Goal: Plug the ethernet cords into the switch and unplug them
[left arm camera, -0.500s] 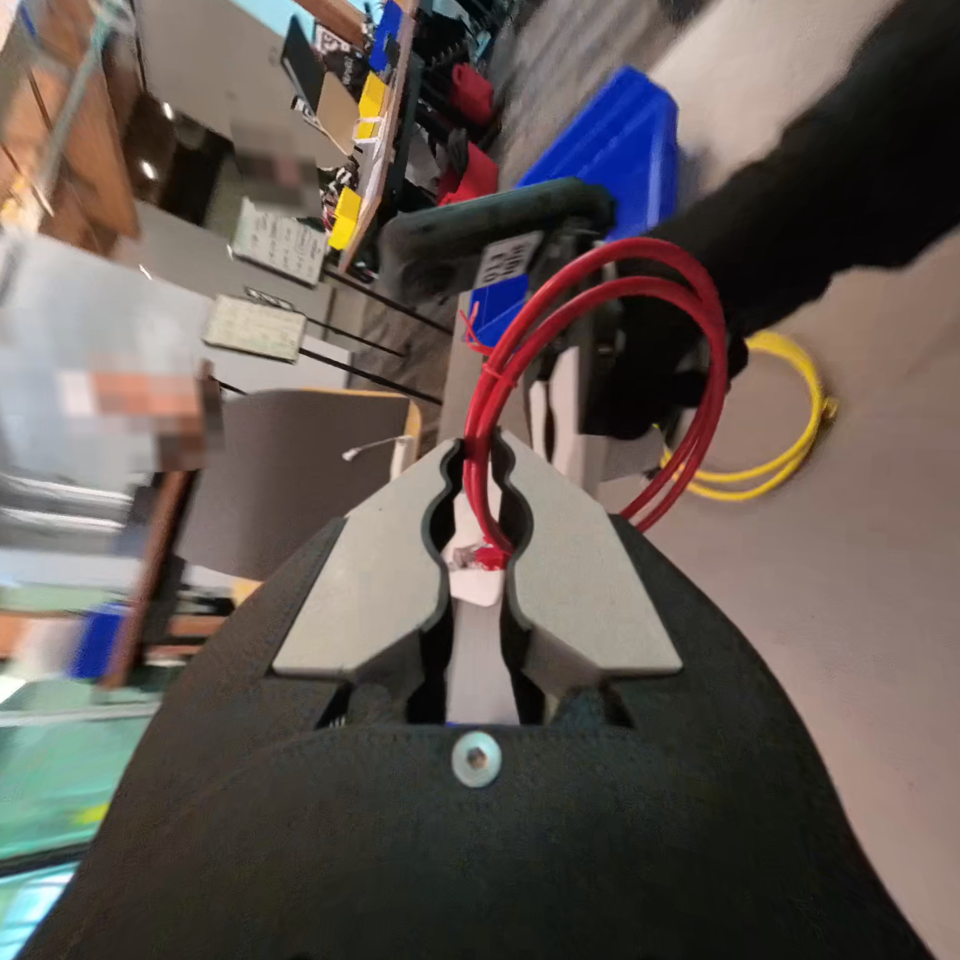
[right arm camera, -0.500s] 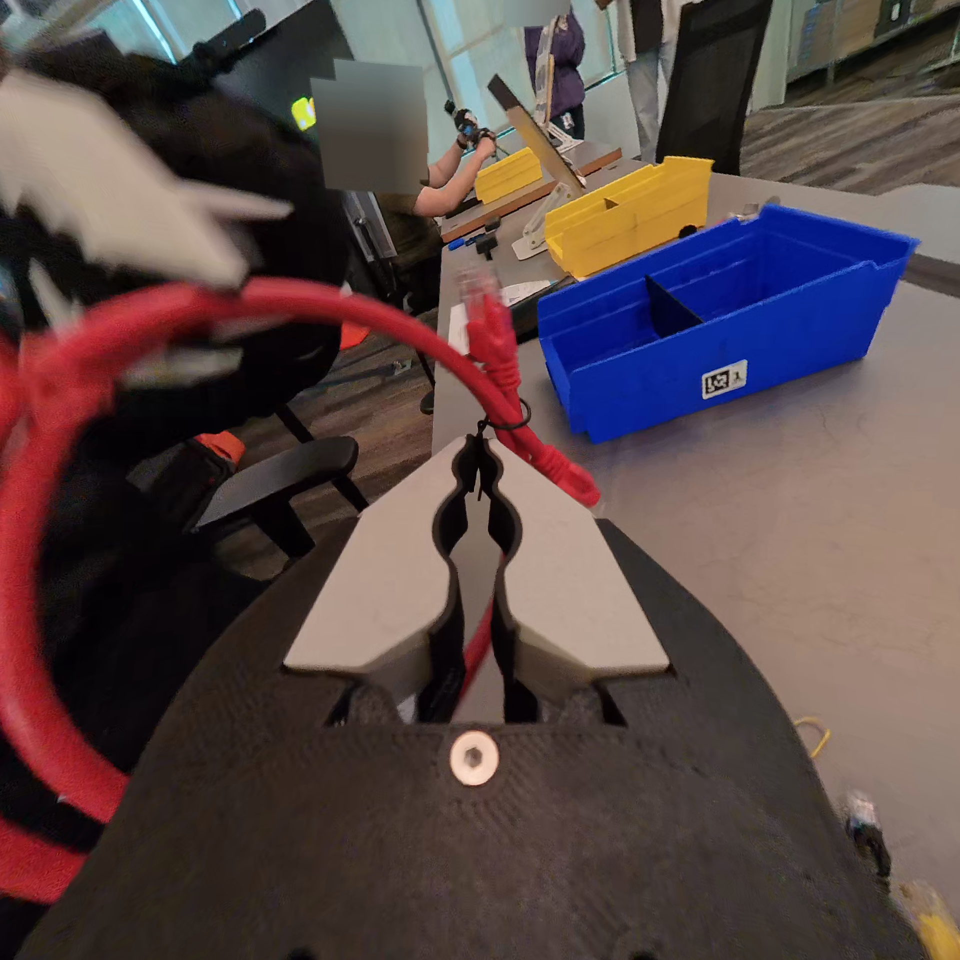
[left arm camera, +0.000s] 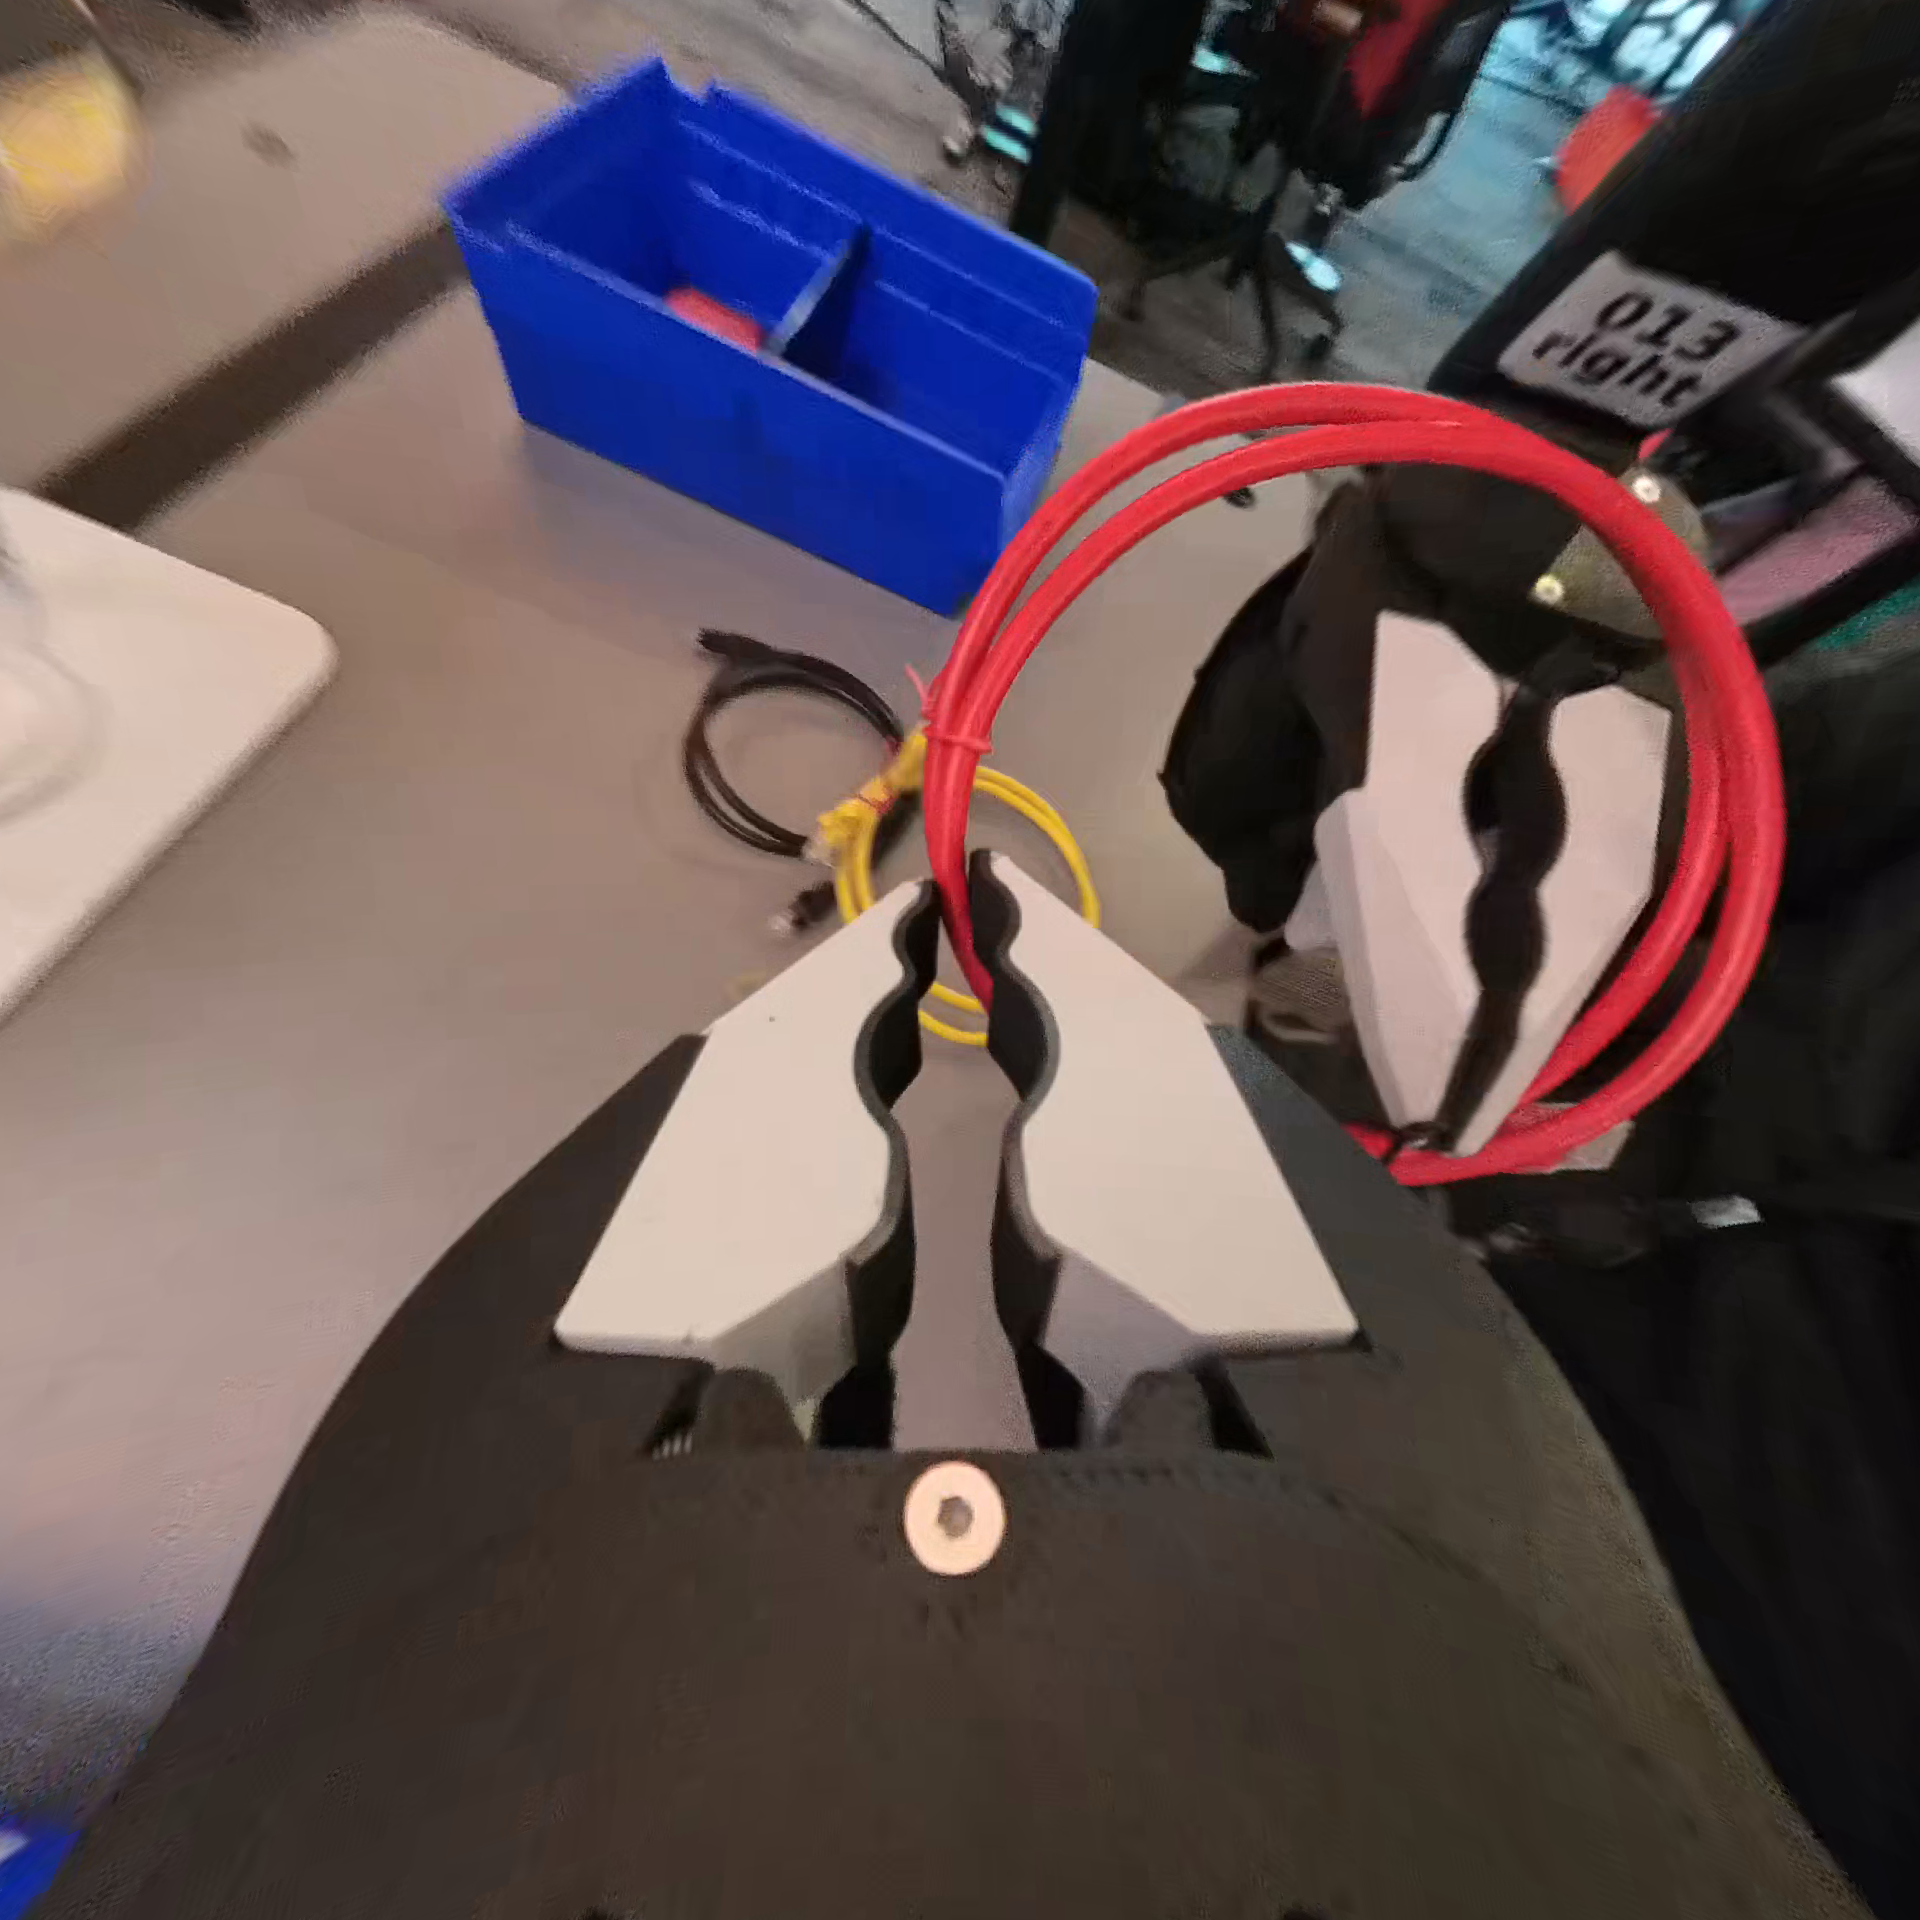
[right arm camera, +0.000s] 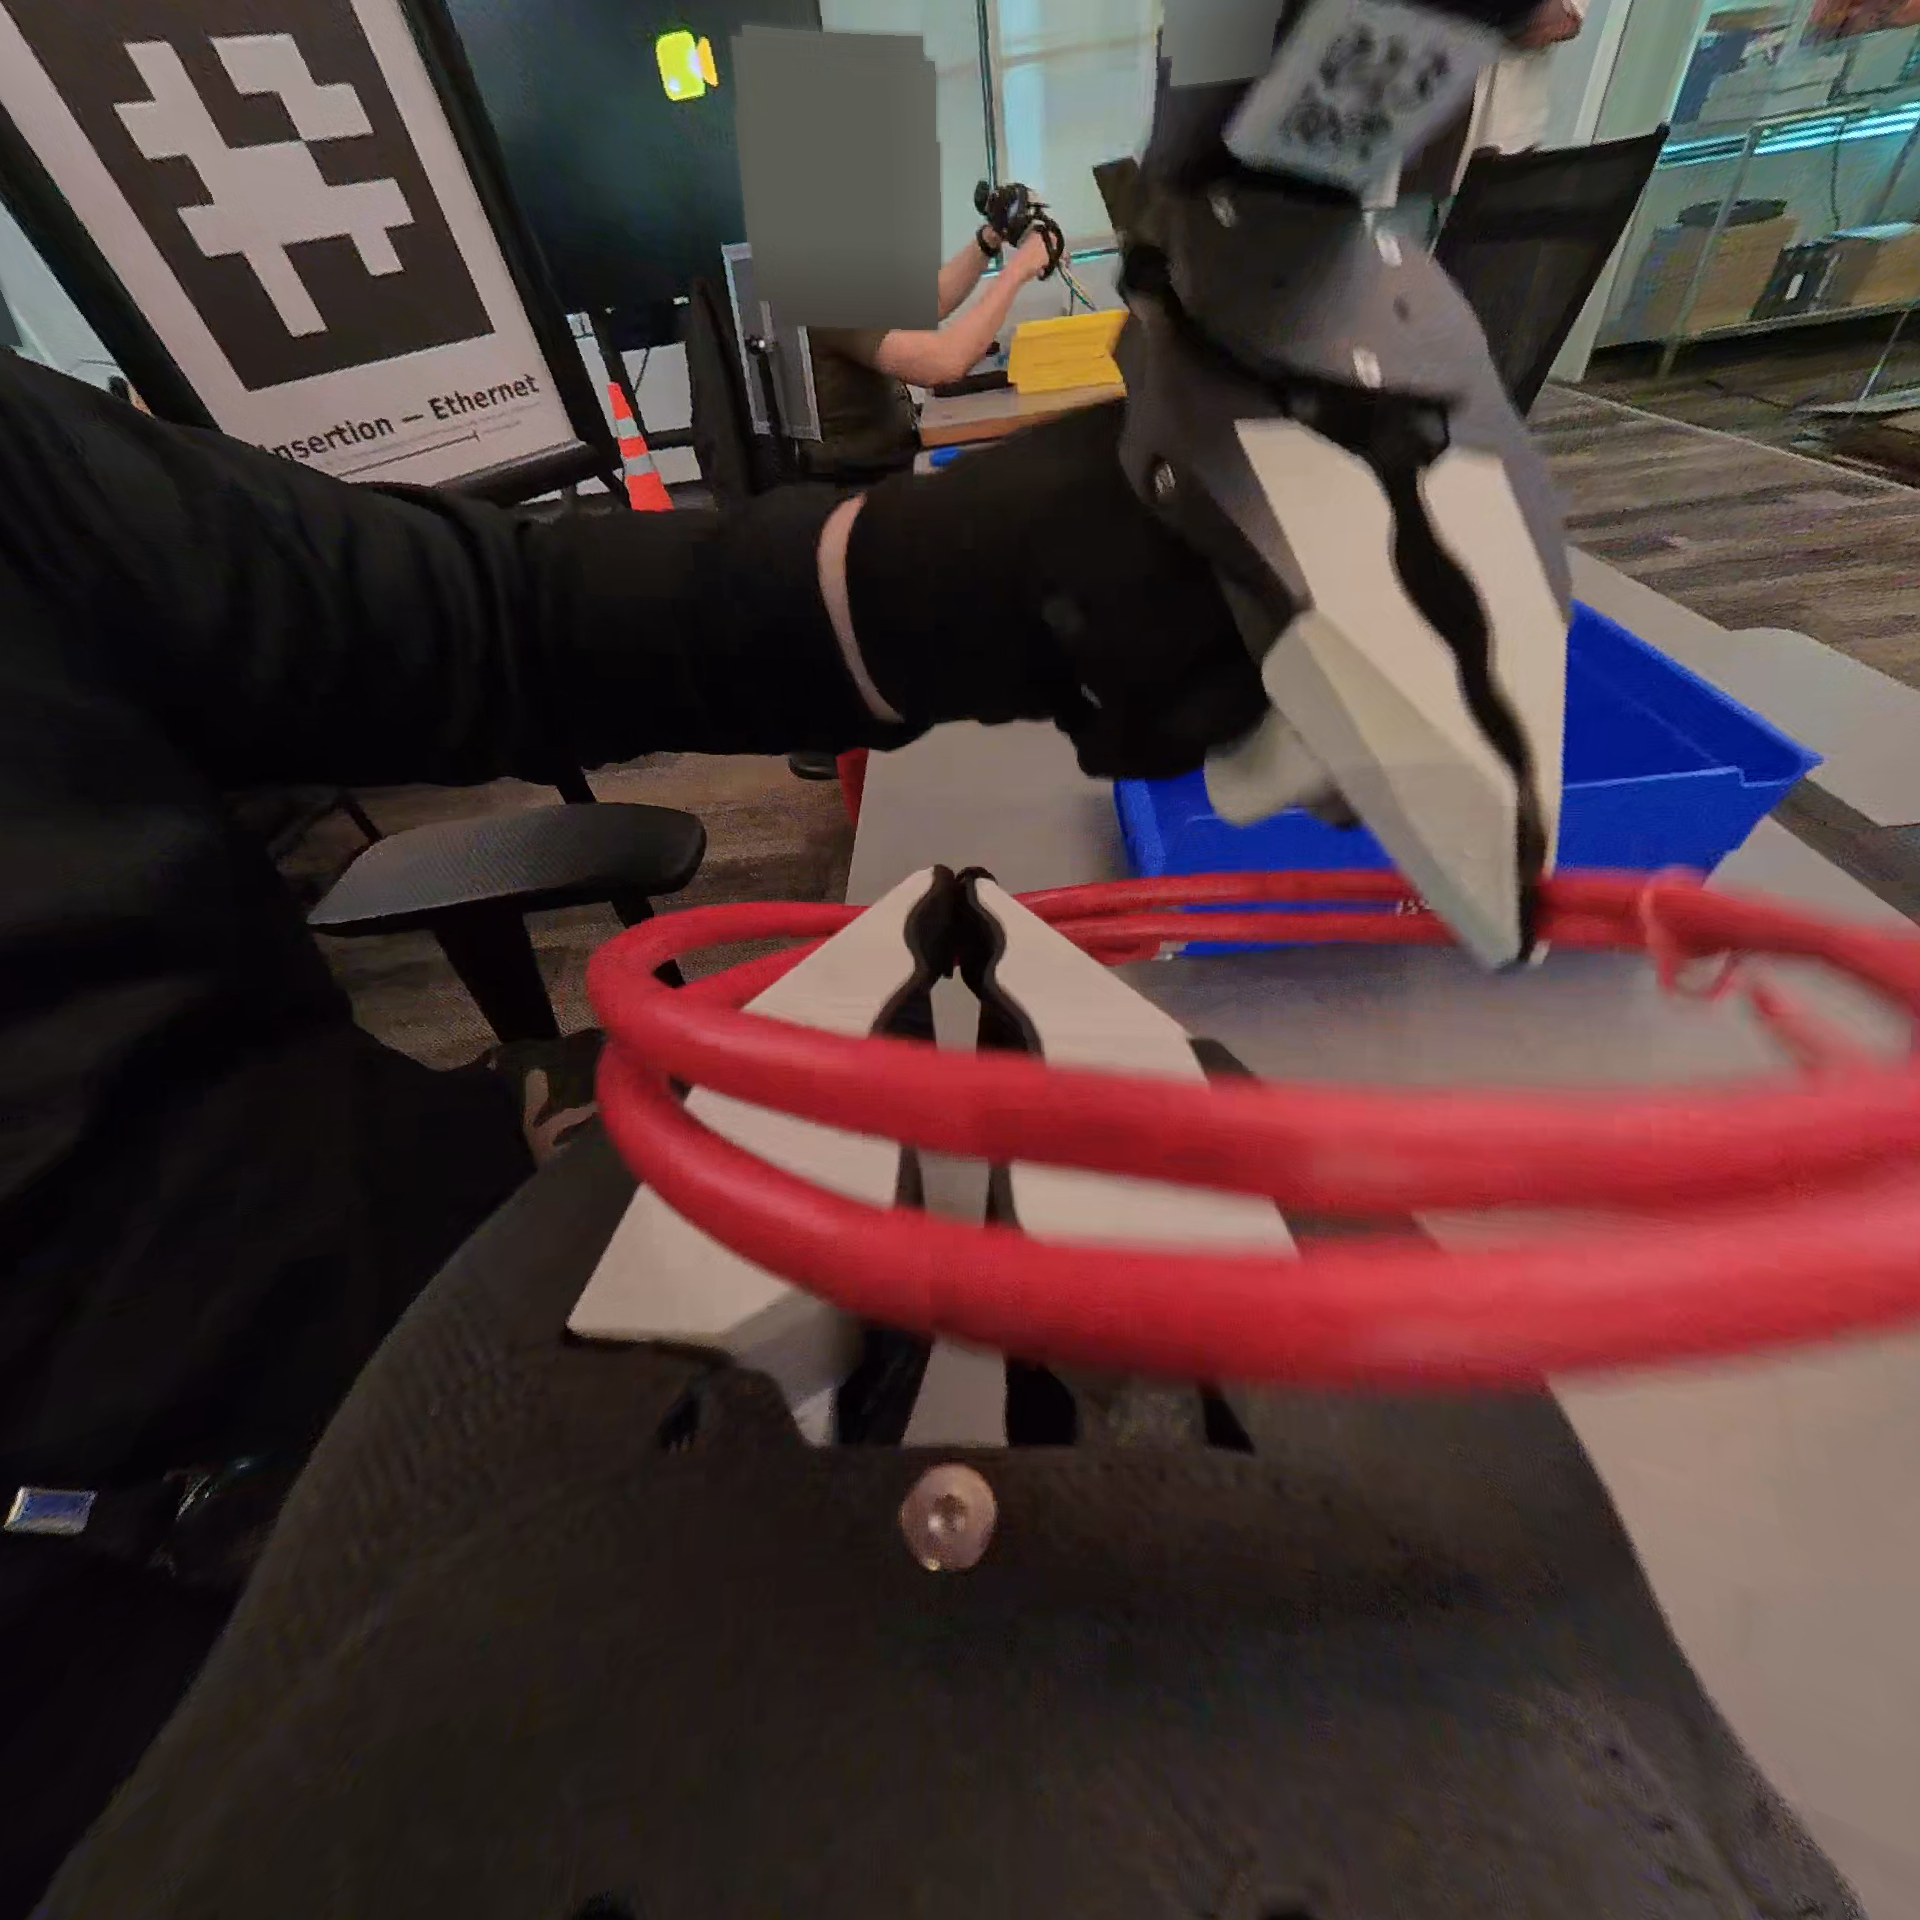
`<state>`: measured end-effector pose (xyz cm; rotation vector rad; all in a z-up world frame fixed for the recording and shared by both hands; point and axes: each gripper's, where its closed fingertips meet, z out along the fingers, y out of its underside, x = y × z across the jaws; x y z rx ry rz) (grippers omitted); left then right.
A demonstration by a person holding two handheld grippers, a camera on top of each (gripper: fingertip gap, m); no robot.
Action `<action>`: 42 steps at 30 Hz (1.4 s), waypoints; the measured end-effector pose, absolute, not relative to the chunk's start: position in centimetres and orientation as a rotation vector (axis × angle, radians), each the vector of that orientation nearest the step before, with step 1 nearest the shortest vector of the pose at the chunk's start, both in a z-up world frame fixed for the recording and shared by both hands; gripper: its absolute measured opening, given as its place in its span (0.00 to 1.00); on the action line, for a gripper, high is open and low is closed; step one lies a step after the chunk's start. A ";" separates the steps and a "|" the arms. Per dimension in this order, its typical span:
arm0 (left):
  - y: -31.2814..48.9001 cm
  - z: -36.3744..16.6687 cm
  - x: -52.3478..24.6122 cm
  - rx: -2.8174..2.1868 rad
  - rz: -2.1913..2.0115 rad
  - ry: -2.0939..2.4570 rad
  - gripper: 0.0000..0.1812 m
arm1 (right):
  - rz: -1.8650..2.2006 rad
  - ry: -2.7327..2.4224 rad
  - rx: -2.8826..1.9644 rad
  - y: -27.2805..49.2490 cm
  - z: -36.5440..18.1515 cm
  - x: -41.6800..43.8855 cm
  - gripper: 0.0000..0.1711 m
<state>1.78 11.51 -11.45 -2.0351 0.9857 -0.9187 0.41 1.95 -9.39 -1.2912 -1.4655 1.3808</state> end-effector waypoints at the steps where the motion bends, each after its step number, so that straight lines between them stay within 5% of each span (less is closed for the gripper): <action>1: 10.8 -12.8 2.2 -2.090 -1.003 1.006 0.02 | 1.405 -1.460 -1.275 1.8 -9.1 0.5 0.00; 9: 7.0 -17.7 4.3 -2.182 -1.380 0.947 0.04 | 1.553 -1.291 -1.313 4.5 -8.5 1.8 0.00; 21: 0.6 -16.4 7.7 -1.966 -1.386 1.123 0.00 | 1.410 -1.224 -1.427 6.7 -9.6 1.7 0.00; 33: 4.0 -12.6 5.8 -1.590 -0.322 1.194 0.08 | 1.383 -1.211 -1.543 7.0 -11.0 1.0 0.00; 42: 6.5 -8.8 4.5 -1.351 0.390 1.148 0.25 | 1.322 -1.231 -1.644 7.0 -13.2 0.2 0.00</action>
